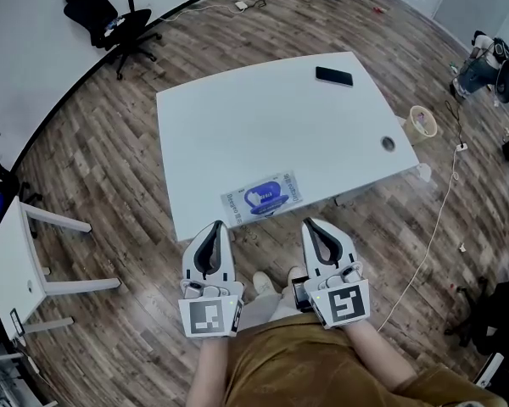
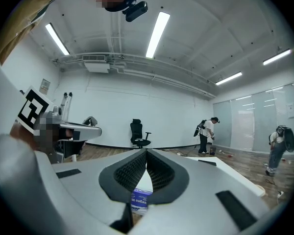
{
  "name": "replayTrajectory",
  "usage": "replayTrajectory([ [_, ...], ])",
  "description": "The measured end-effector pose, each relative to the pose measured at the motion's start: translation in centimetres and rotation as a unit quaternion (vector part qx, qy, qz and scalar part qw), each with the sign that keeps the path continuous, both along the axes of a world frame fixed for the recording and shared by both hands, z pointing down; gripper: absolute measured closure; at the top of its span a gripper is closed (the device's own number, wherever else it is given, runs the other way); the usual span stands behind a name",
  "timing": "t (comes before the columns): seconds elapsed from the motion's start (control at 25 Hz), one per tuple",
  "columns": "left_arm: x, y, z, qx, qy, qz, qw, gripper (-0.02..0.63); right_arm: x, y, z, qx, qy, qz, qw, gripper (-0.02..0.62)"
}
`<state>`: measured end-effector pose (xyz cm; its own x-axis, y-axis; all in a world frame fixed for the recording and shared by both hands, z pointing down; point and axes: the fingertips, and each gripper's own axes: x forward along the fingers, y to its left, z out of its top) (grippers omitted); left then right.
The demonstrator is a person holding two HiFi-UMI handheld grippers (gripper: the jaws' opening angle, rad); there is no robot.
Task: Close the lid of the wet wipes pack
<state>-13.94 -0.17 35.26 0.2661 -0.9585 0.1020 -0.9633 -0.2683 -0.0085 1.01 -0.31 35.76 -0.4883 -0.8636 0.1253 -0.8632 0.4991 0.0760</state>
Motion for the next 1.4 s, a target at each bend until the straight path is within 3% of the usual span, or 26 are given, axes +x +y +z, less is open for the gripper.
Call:
replayTrajectory([
  [0.48, 0.8, -3.4, 0.0, -0.004, -0.002, -0.026, 0.9997, 0.613, 0.0, -2.2, 1.4, -0.034, -0.016, -0.034, 0.999, 0.588],
  [0.84, 0.4, -5.1, 0.4, -0.005, -0.013, -0.041, 0.9991, 0.614, 0.2, -5.0, 0.1, -0.014, -0.017, -0.041, 0.999, 0.587],
  [1.4, 2.1, -6.4, 3.6, -0.048, -0.013, -0.017, 0.9986, 0.614, 0.3, -6.8, 2.0, -0.020, -0.023, -0.046, 0.998, 0.588],
])
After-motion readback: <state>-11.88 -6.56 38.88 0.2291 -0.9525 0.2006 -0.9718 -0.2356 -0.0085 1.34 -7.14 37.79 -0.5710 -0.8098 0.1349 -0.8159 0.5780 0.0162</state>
